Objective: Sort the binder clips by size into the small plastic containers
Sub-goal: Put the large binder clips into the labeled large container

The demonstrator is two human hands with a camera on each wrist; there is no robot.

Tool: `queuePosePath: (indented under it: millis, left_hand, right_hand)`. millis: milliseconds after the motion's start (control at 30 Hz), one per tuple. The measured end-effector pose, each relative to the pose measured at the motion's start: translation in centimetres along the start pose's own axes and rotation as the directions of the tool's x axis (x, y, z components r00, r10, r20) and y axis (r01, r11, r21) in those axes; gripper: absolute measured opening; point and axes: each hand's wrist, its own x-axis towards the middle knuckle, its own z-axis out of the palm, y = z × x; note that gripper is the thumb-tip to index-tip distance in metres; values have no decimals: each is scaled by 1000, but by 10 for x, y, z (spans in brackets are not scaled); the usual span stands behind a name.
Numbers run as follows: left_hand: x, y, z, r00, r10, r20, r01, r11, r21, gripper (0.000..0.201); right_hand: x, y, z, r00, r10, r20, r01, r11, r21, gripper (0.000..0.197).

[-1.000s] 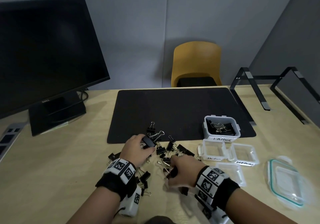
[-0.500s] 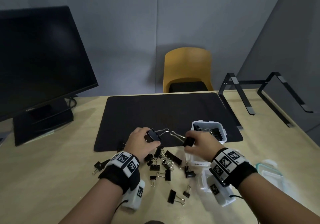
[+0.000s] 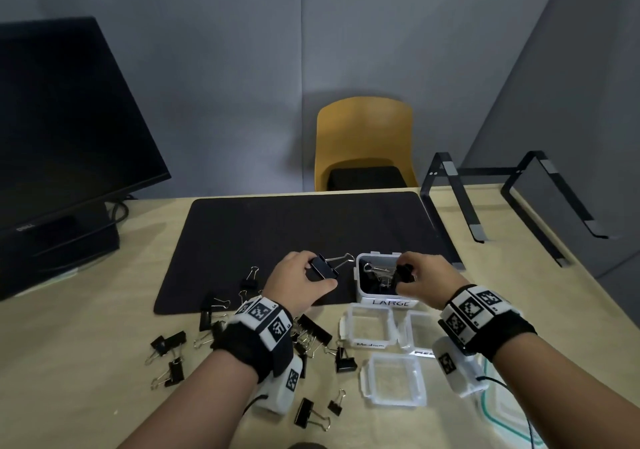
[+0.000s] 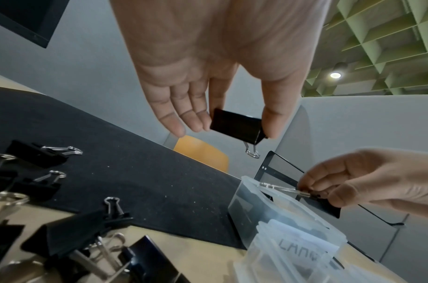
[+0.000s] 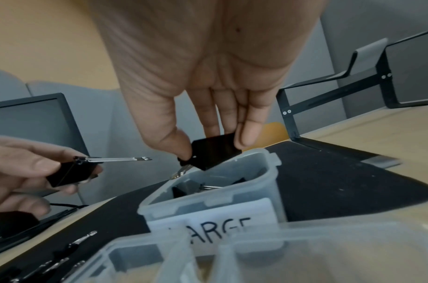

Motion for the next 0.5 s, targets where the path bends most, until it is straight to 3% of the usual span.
queuePosePath:
  millis: [267,500]
  left_hand:
    - [-1,7,17,1000,-27,-2,27,1000,6,40]
    - [-3,15,32,999,-45,-14,45,999,6,41]
  right_hand:
    - [14,20,-7,995,-80,60,87,988,-130,40]
    - [26,38,1,971,-239,32,241,955,-172,27]
